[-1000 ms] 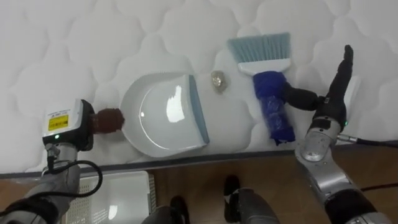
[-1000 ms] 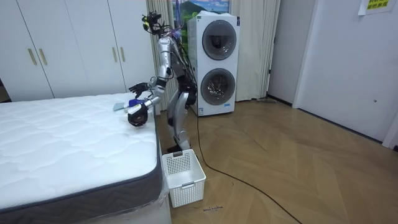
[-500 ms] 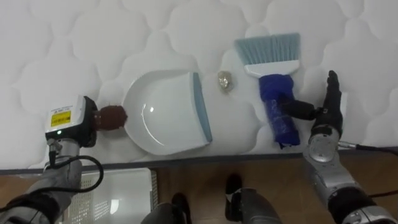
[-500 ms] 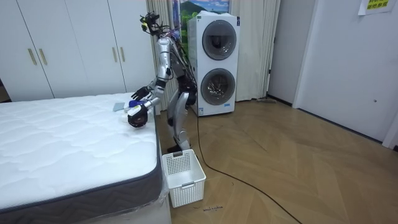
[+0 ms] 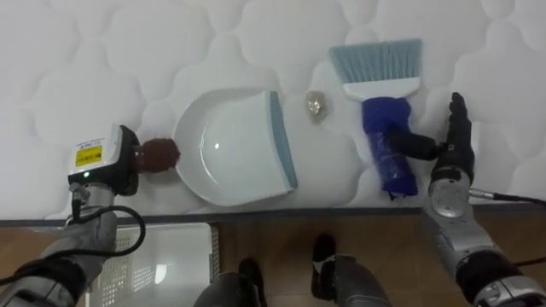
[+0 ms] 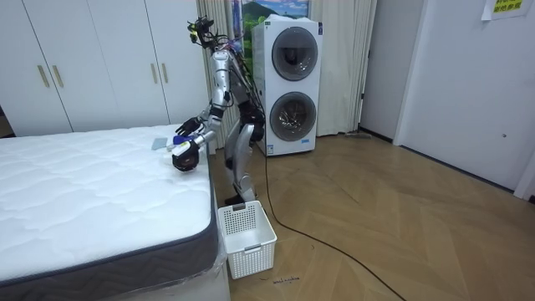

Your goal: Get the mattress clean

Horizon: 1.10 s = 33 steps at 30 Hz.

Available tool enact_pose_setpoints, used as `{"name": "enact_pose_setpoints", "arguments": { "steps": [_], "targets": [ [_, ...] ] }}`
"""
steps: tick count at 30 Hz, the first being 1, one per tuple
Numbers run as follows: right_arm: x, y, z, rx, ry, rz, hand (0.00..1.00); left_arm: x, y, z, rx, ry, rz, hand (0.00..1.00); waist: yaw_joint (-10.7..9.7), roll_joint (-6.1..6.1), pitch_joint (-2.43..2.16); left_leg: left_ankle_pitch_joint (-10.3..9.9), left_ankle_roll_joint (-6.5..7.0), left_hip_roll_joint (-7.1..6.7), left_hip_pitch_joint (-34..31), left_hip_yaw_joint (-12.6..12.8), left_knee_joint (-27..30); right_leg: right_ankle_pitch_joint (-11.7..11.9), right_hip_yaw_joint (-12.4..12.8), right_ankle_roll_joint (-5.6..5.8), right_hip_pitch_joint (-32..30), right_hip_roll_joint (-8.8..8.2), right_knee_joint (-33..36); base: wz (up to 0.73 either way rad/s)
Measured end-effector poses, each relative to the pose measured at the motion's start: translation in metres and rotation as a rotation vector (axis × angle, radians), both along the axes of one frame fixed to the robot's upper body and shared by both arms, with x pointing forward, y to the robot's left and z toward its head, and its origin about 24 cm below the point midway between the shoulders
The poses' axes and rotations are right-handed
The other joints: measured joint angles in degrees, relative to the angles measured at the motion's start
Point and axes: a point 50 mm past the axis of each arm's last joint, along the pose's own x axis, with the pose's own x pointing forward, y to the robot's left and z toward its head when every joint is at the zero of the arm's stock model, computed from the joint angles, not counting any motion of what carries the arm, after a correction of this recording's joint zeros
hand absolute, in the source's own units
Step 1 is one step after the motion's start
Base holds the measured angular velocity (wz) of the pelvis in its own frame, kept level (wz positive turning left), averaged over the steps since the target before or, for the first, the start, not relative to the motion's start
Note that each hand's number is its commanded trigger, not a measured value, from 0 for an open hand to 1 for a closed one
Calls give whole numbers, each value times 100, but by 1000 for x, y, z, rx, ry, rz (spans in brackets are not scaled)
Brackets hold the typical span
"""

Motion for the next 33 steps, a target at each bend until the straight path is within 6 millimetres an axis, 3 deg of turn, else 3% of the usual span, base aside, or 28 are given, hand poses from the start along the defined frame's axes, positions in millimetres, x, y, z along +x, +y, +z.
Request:
{"name": "enact_pose_setpoints", "arguments": {
  "steps": [4,8,15,23,33],
  "targets": [
    [2,1,1,76,-7,-15,0,0,-5,-3,-4,7,4,100,15,5,0,-1,-1,-1,8,3,-2,9,21,-14,0,6,3,0],
    [5,-7,4,272,-46,-72,0,0,-7,-3,-6,10,0,100,124,44,-15,13,-22,21,24,19,-4,46,-6,-62,0,25,-8,-4],
    [9,-12,8,552,-152,-130,0,0,-6,-4,-1,37,6,100,123,51,-26,85,-88,19,31,28,-81,77,15,-115,4,78,-105,-1],
    [9,-11,7,617,-169,-99,0,0,-4,-5,-3,57,17,100,-21,54,-34,110,-104,16,30,-51,-51,86,-39,-127,71,101,-134,1],
    [5,-8,3,555,-140,-3,0,-4,-3,-9,-7,68,23,100,-23,48,-54,118,-108,16,134,2,-73,91,28,-135,108,100,-86,-2]
  ]
}}
